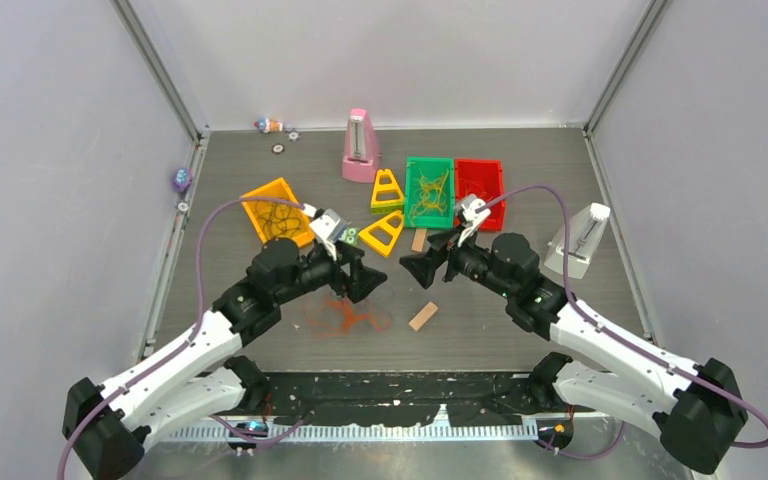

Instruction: Untangle the cables

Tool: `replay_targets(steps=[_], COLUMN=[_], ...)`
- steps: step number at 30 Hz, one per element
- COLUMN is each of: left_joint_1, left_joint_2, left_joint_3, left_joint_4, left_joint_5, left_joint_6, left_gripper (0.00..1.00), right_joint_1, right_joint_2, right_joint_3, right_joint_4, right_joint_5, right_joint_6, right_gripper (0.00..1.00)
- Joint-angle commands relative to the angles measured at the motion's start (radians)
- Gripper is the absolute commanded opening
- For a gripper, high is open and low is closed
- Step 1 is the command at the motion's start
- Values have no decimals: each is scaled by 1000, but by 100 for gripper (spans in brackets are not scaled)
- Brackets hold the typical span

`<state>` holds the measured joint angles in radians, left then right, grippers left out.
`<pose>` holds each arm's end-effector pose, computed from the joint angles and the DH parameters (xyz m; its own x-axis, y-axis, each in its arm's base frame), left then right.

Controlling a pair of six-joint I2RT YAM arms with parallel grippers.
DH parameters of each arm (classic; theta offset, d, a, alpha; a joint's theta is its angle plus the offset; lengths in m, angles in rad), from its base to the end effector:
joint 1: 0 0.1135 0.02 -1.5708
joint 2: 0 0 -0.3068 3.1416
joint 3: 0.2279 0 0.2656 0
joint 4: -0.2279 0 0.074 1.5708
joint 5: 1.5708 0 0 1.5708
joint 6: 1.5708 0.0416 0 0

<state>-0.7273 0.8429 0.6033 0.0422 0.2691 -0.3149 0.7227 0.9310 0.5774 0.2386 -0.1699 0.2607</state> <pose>0.1371 -0.1368 0.3171 -0.3981 -0.0454 -0.9162 0.7492 0.5603 -0.3533 0.1563 0.1472 0.3131 -0.2837 0.0886 -0.9548 -0.7294 0.6265 0.2748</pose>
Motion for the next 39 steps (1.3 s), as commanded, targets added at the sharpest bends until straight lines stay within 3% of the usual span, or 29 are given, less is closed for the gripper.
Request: replay_targets(steps=[1,5,8,10,14,20,26,35,39], left_joint_1=[2,2,5,25,69,70,70,71,69], left_joint_2=[36,6,-35,-66,-62,31,55,68,42], left_joint_3=[102,91,84,80,92,84,88,43,-1], left_joint_4=[-129,-229,-376,-455,-554,-566,-587,-563,-528], left_joint_5=[-78,-211,-512,-609,-446,-226,-244,-300,-302], left_joint_6=[-20,-19,-126,-157,-136,-100,-31,-94,-132], left_gripper=[97,100,100,100,99,96,95,96,96], right_joint_1=[3,2,3,2,10,69,120,244,269], right_joint_2=[-72,-124,-131,-104,-19,118,310,592,667], right_joint_3=[2,-15,-15,3,51,100,183,353,379], right_joint_4=[-101,-206,-292,-346,-435,-475,-407,-414,-400], right_joint_5=[116,138,131,106,60,40,90,452,507], right_joint_6=[-25,-27,-11,10,44,34,61,126,135], right_gripper=[94,94,94,94,89,86,83,80,79])
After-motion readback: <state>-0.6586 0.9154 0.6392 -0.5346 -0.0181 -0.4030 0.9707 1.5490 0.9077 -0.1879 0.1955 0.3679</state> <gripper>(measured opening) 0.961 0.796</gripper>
